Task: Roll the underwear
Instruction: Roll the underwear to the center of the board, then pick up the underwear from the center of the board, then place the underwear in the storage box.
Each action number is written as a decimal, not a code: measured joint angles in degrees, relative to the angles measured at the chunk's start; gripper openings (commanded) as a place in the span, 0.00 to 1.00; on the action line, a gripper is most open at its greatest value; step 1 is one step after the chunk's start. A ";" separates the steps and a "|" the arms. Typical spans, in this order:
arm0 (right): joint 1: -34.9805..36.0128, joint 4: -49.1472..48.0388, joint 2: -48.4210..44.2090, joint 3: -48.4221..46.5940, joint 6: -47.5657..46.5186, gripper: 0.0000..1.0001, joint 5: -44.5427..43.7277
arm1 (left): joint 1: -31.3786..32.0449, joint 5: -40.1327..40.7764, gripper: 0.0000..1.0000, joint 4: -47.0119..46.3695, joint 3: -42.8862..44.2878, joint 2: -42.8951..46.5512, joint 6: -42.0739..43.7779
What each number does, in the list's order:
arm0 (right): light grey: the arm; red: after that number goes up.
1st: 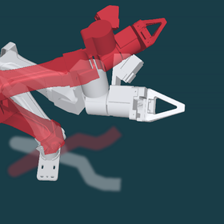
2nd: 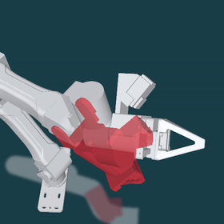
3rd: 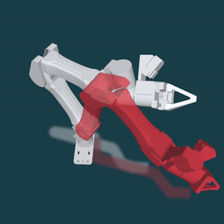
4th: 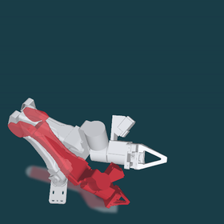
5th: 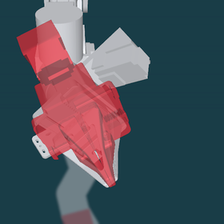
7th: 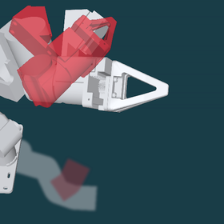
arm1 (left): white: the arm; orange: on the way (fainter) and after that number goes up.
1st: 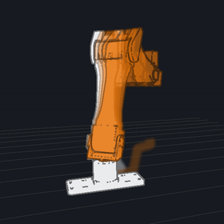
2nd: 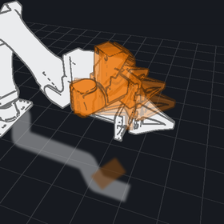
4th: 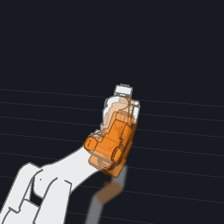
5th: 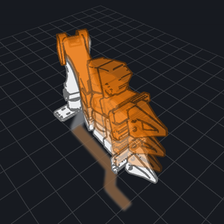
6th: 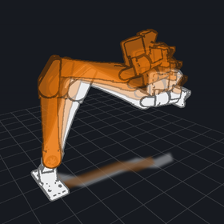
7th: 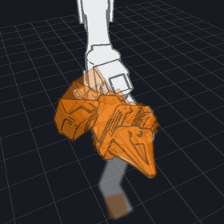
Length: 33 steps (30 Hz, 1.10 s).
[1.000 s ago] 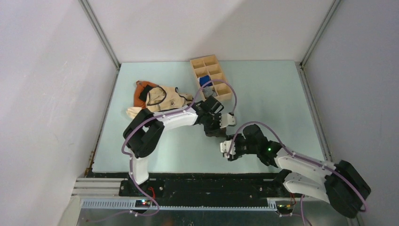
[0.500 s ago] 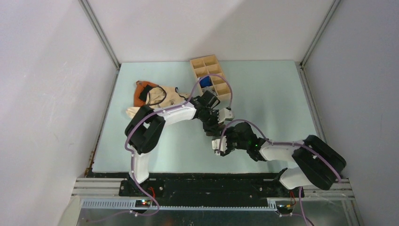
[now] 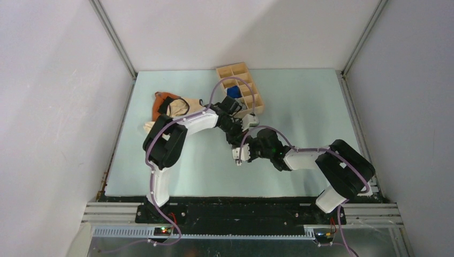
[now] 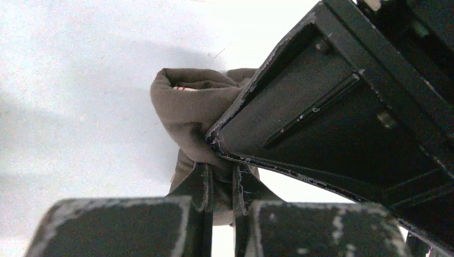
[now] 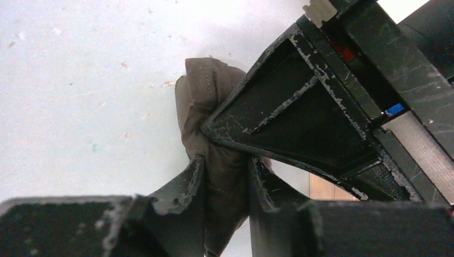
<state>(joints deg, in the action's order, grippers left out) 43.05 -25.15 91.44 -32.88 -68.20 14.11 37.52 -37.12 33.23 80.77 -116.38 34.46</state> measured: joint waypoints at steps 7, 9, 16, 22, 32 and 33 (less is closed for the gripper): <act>-0.39 10.10 2.99 -8.74 -0.96 0.00 0.39 | -3.06 -0.85 0.86 1.53 1.64 -0.76 -0.48; -0.81 14.23 3.08 -10.54 -0.85 0.00 1.22 | -3.85 -2.01 0.98 2.67 1.70 -0.74 -1.79; -5.81 33.59 -0.31 -19.32 1.14 0.00 7.19 | -11.41 -5.57 0.99 8.98 1.46 2.62 -10.16; -11.93 52.00 -3.58 -32.11 -0.79 0.00 9.49 | -20.57 -5.22 0.99 10.78 0.07 14.05 -13.07; -23.02 69.16 9.86 -58.34 -9.94 0.00 5.70 | -22.05 -4.98 0.99 11.67 -12.35 26.18 -14.08; -23.82 70.31 12.57 -61.81 -10.45 0.00 4.81 | -22.05 -4.83 0.99 11.89 -13.14 26.91 -14.05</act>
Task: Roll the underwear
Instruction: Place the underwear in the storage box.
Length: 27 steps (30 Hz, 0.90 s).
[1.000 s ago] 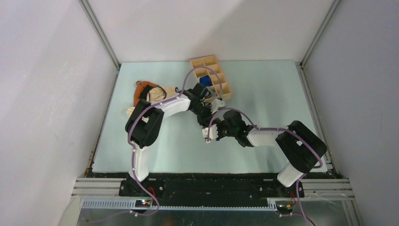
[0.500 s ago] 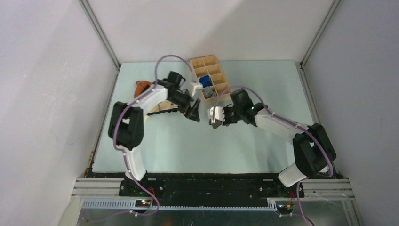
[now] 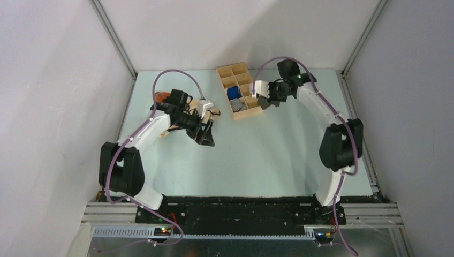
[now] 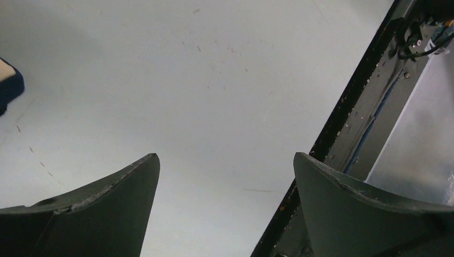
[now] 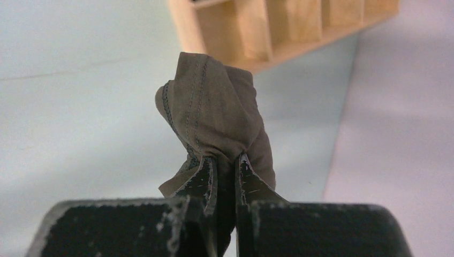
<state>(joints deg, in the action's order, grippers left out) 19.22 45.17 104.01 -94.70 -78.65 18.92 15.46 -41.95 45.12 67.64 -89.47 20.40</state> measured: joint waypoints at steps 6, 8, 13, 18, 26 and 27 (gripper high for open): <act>-1.31 3.41 14.27 -15.61 -3.93 0.00 -4.90 | 0.00 1.95 0.99 0.57 -3.56 4.17 0.07; -0.70 5.16 17.75 -19.10 -4.90 0.00 -5.81 | -0.02 2.95 0.99 0.55 -3.98 4.87 0.11; 1.64 10.38 24.94 -28.39 -6.14 0.00 -6.23 | -0.28 5.27 0.99 0.59 -4.33 6.01 0.17; 3.56 12.90 26.80 -30.38 -7.52 0.00 -6.71 | -0.63 7.17 0.99 0.72 -5.29 7.19 0.24; 5.27 13.64 32.22 -35.15 -10.05 0.00 -9.25 | -1.33 8.41 0.99 1.05 -5.35 7.41 0.61; 5.44 13.73 33.24 -36.41 -10.16 0.00 -9.42 | -1.40 8.57 1.00 1.16 -5.35 7.41 0.61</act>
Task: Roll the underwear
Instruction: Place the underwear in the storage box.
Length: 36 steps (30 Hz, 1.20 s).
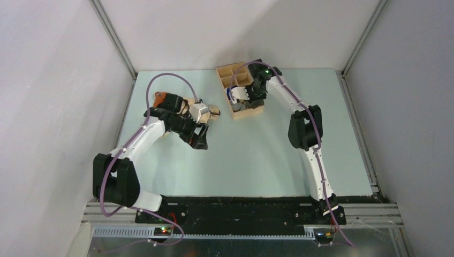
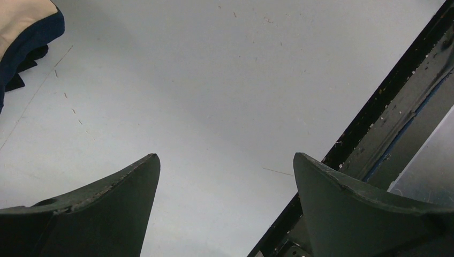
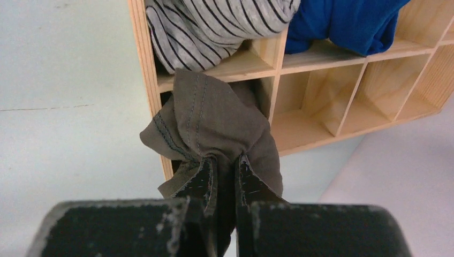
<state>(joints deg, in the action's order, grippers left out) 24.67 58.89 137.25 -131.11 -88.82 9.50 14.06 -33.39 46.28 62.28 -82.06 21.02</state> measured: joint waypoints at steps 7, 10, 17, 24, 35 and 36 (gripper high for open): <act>0.33 2.62 4.46 -6.03 -2.25 0.00 1.01 | -0.50 0.79 0.99 1.97 0.00 0.00 0.57; 0.04 4.68 6.10 -8.04 -3.04 0.00 2.82 | -0.76 1.46 0.99 3.13 0.00 0.00 1.03; -1.38 8.74 9.14 -12.17 -2.62 0.00 8.61 | -1.49 2.08 0.99 6.19 0.00 -0.02 2.27; -3.23 8.41 9.84 -12.61 5.11 0.00 15.39 | -1.62 2.40 0.99 11.30 0.00 -0.72 4.26; -3.41 6.36 10.23 -11.65 13.73 0.00 15.30 | -1.62 4.87 0.99 19.93 5.42 -4.52 8.20; -3.26 6.03 10.16 -11.37 14.47 0.00 14.75 | -1.62 4.98 0.99 20.33 6.34 -4.74 8.48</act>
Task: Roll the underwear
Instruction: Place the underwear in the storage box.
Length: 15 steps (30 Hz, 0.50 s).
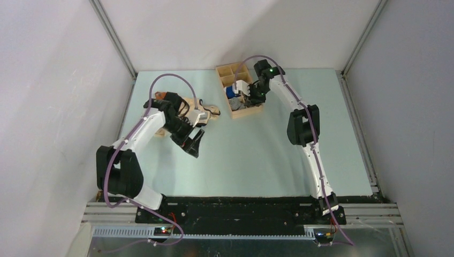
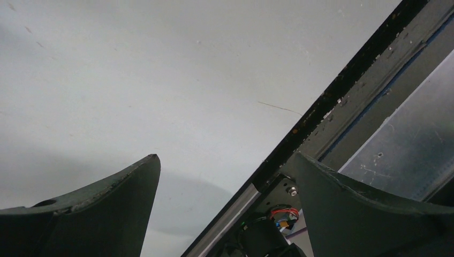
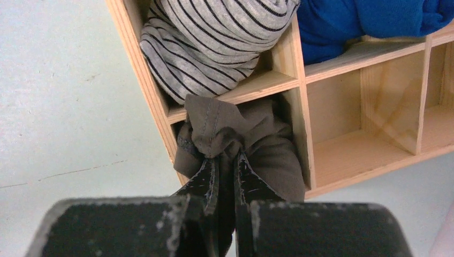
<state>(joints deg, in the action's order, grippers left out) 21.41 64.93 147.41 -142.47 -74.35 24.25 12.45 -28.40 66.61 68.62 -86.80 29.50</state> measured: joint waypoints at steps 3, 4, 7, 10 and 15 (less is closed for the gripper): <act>0.76 -1.20 -0.85 1.68 1.33 0.00 -2.84 | 0.02 0.26 0.99 0.42 3.13 -0.61 0.39; 1.16 -1.88 -1.42 2.89 1.36 0.00 -4.04 | 0.02 0.26 0.99 0.39 3.37 -0.63 0.44; 3.39 -5.40 -5.09 9.86 1.36 0.00 -10.32 | 0.02 0.20 0.99 0.37 4.74 -0.66 0.50; 5.81 -3.96 -7.19 13.33 2.19 0.00 -16.09 | 0.02 -0.31 0.99 -0.11 5.27 -0.66 0.33; 8.11 -1.88 -9.49 17.55 6.16 0.22 -21.22 | 0.00 -0.94 0.99 -1.60 5.11 -0.02 -0.83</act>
<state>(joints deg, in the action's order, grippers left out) 29.52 63.05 137.93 -124.92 -68.18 3.03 12.45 -29.34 65.01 73.73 -86.83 28.67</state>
